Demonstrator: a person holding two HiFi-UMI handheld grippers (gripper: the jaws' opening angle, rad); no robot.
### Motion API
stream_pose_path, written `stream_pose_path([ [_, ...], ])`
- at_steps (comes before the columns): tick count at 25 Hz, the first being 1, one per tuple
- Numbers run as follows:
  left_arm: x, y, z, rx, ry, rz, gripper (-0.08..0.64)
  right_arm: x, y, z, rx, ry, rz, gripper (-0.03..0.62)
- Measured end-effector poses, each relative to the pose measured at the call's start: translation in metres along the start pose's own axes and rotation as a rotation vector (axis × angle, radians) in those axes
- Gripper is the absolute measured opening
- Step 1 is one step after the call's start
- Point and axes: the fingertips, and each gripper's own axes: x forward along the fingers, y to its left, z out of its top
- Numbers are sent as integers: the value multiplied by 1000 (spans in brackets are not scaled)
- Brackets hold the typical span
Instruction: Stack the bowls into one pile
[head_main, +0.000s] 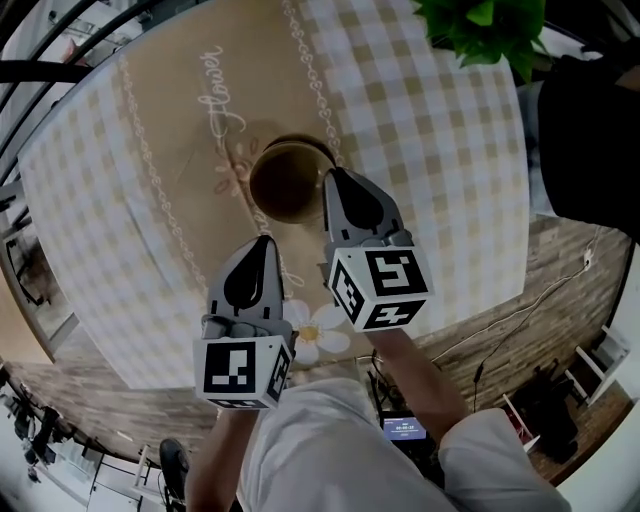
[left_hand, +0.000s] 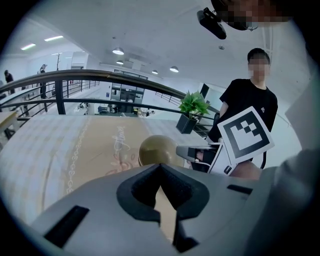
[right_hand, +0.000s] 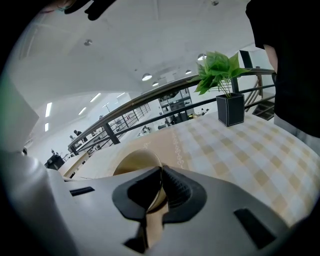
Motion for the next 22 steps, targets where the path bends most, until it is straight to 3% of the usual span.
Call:
stream_pose_path([
  [11, 11, 3, -11, -10, 21, -3, 18, 13, -9, -17, 19, 7, -27, 41],
  [22, -7, -6, -7, 10, 8, -33, 18, -15, -2, -12, 15, -16, -64, 41],
])
